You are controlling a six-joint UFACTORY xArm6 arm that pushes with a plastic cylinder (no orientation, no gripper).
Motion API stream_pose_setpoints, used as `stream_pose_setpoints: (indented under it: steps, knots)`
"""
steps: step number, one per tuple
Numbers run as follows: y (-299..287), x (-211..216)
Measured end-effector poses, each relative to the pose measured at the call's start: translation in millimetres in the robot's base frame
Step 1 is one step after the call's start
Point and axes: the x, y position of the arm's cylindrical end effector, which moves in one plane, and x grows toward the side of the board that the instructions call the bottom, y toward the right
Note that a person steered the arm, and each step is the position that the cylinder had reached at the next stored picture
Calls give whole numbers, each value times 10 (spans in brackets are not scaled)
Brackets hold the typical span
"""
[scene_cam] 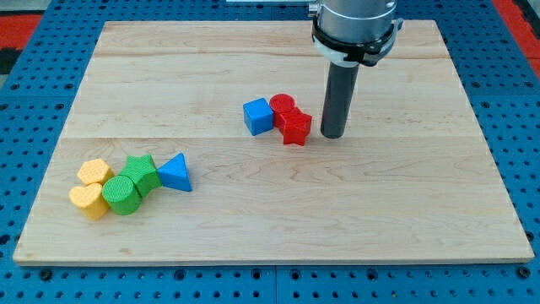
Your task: Move red star to the blue triangle
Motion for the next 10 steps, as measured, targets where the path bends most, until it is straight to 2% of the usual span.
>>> stream_pose_setpoints:
  steps: [1, 2, 4, 5, 6, 7, 8, 10]
  knots:
    - [31, -280]
    - [-215, -385]
    - [-318, 264]
    - [-280, 268]
    - [-416, 58]
    - [-773, 43]
    - [-1052, 221]
    - [-1350, 179]
